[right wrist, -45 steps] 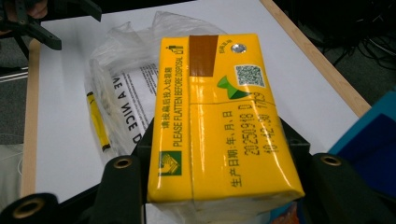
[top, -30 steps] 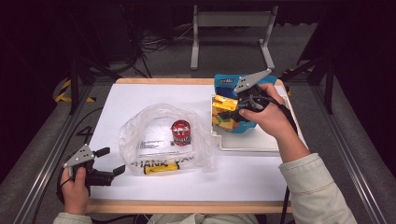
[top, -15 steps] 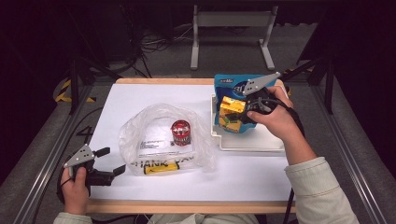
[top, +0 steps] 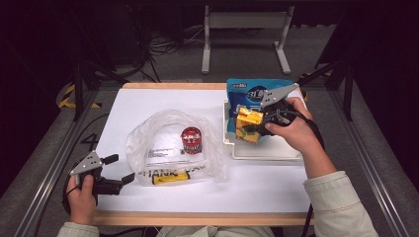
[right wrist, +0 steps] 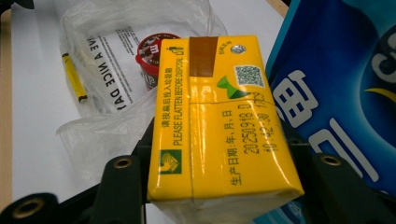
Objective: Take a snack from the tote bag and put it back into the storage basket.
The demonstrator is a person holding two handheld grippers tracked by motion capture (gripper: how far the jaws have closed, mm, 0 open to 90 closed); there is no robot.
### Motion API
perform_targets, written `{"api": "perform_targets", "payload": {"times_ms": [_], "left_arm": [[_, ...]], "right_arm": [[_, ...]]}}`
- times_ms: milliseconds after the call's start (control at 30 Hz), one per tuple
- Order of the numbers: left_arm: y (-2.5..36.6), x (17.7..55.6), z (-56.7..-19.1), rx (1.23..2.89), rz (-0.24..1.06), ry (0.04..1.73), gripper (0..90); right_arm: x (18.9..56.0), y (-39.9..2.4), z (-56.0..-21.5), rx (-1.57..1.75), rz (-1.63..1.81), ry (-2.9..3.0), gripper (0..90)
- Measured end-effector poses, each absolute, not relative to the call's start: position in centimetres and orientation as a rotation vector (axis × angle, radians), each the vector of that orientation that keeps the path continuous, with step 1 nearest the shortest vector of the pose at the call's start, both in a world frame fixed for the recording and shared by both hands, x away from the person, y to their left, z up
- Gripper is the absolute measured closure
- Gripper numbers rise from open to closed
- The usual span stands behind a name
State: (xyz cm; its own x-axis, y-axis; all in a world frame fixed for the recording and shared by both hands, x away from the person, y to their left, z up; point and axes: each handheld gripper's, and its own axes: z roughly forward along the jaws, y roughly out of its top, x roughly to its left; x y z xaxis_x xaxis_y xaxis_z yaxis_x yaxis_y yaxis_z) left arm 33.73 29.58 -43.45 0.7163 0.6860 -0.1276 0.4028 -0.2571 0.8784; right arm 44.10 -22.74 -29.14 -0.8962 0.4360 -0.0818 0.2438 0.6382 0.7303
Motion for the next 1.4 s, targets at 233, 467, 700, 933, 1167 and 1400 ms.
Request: {"api": "perform_targets", "payload": {"times_ms": [233,467,700,933,1167,1400], "left_arm": [[29.5,33.8,-43.4,1.884,0.345,0.842,2.3],[29.6,33.7,-43.4,1.886,0.345,0.845,2.3],[29.6,33.7,-43.4,1.886,0.345,0.846,2.3],[29.7,33.7,-43.4,1.888,0.347,0.846,2.3],[29.8,33.5,-43.5,1.88,0.347,0.855,2.3],[29.8,33.5,-43.5,1.884,0.352,0.853,2.3]], "right_arm": [[44.1,-22.9,-30.1,0.553,1.101,2.624,50.4],[44.3,-23.2,-31.1,0.553,1.101,2.641,50.4],[44.5,-23.3,-32.3,0.56,1.083,2.658,50.4],[44.8,-23.6,-33.4,0.575,1.08,2.664,50.4],[45.0,-23.6,-34.6,0.589,1.067,2.671,50.4],[45.3,-23.6,-35.4,0.586,1.064,2.668,50.4]]}}
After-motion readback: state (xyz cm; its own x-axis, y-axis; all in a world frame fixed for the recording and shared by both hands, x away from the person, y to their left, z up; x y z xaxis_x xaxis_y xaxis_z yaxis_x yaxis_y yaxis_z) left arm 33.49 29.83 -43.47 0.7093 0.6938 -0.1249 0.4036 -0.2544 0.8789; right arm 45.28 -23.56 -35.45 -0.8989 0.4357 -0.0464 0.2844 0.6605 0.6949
